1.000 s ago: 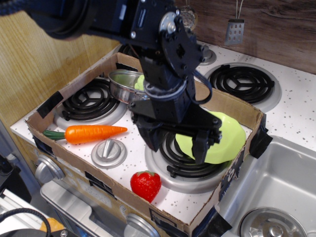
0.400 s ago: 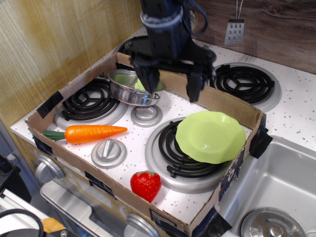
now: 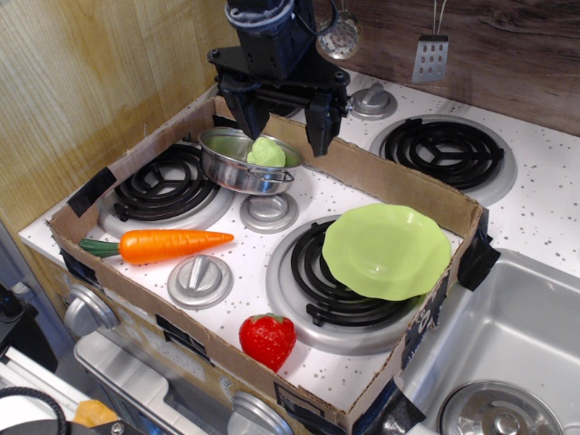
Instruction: Take broccoli out of pan
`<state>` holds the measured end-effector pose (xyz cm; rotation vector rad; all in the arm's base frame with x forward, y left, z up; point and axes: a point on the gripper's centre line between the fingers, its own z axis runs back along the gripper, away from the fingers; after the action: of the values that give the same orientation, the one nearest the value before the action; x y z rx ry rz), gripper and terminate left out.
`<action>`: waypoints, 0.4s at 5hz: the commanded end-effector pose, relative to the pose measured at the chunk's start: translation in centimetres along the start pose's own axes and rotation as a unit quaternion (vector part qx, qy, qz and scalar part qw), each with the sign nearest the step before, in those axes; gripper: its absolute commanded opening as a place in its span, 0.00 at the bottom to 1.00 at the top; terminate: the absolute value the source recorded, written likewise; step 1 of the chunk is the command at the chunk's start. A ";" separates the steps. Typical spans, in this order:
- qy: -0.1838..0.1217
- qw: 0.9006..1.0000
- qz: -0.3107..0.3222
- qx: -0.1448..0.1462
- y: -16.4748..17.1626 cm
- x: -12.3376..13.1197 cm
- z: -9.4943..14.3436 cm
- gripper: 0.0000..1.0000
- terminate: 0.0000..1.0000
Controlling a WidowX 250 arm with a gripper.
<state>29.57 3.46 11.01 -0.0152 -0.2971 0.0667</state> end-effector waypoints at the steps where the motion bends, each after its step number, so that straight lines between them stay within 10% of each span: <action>1: -0.058 0.997 -0.057 0.001 2.7 3.3 -0.9 1.00 0.00; 2: -0.063 0.997 -0.054 0.011 3.9 3.5 -1.9 1.00 0.00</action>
<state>32.45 7.47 8.37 0.0101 -0.3747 -0.0368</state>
